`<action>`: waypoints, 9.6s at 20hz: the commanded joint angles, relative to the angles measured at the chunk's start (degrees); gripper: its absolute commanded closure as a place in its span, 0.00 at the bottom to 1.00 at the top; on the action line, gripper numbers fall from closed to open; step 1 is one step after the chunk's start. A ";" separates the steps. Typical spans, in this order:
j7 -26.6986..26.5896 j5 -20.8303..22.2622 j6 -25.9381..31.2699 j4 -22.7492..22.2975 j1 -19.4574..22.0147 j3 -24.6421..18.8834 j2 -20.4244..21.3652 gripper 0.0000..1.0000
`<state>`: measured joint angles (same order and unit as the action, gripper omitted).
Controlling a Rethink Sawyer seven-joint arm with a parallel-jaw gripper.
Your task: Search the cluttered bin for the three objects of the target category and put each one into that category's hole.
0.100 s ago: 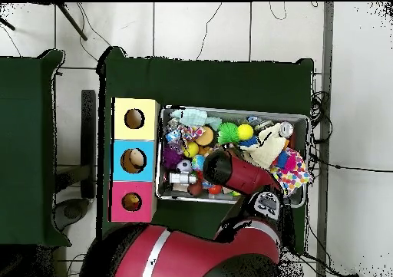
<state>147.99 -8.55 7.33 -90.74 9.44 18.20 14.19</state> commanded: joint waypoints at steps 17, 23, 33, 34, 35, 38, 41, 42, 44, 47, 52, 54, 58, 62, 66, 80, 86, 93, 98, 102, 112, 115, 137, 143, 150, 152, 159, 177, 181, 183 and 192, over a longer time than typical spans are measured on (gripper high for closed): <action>-22.58 20.25 22.64 3.78 20.87 -16.67 12.67 1.00; -24.06 25.29 26.34 4.14 24.49 -20.04 16.03 1.00; -16.71 29.81 23.48 2.89 24.88 -21.24 15.22 1.00; -15.40 30.17 22.30 2.63 24.56 -21.02 14.69 1.00; -13.99 30.68 20.92 2.26 24.10 -20.55 14.16 1.00; -11.21 31.34 19.31 1.35 23.13 -19.78 13.96 1.00; -10.66 32.17 19.49 1.31 22.79 -19.54 13.87 0.00; -10.18 32.16 19.54 1.28 22.54 -19.43 13.77 0.00; -9.39 32.20 19.93 1.60 22.12 -19.12 13.62 0.00; -9.09 31.43 20.33 1.28 22.79 -19.80 13.72 0.00; -10.28 29.60 24.10 1.58 22.93 -21.01 16.30 0.00; -10.32 28.61 27.20 2.65 21.79 -20.88 18.46 0.00; -10.45 26.77 32.90 4.21 19.76 -21.09 22.61 0.00; -11.12 25.76 36.30 4.69 19.56 -22.02 24.77 0.00; -10.98 25.46 37.89 4.44 19.65 -22.43 26.31 0.00; -3.68 24.09 34.25 0.81 17.37 -21.16 26.15 0.00; 8.31 20.41 29.65 -2.67 11.81 -17.74 24.09 0.00; 15.70 14.53 22.92 -4.30 7.03 -14.71 19.59 0.00; 14.39 12.89 16.22 -3.95 5.84 -13.18 14.80 0.00; 13.95 11.61 13.05 -2.33 4.65 -11.36 10.47 0.00; 13.22 5.77 11.39 -3.73 2.36 -8.54 8.19 0.00; 15.38 2.48 15.33 -4.22 -0.90 -6.39 9.89 0.00; 10.80 -9.65 8.28 -1.59 -1.64 -4.82 0.63 0.00; 12.50 -12.88 7.46 -2.28 -3.60 -4.45 -0.74 0.00; 11.90 -15.23 12.59 -2.01 -6.11 -2.39 1.39 0.00; 11.44 -15.64 13.91 -1.62 -6.39 -1.80 1.91 0.00; 10.71 -16.95 16.62 -0.98 -6.95 -1.30 3.50 0.00; 11.09 -19.13 17.49 -1.13 -10.67 0.68 3.68 0.00; 10.55 -19.60 14.74 -1.37 -10.23 -0.16 2.21 0.00; 10.74 -20.00 13.90 -1.27 -10.40 -0.39 1.55 0.00; 10.81 -21.71 11.20 1.20 -10.94 -1.29 -2.87 0.00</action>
<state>147.24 -26.75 23.51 -93.18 -1.56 22.42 16.18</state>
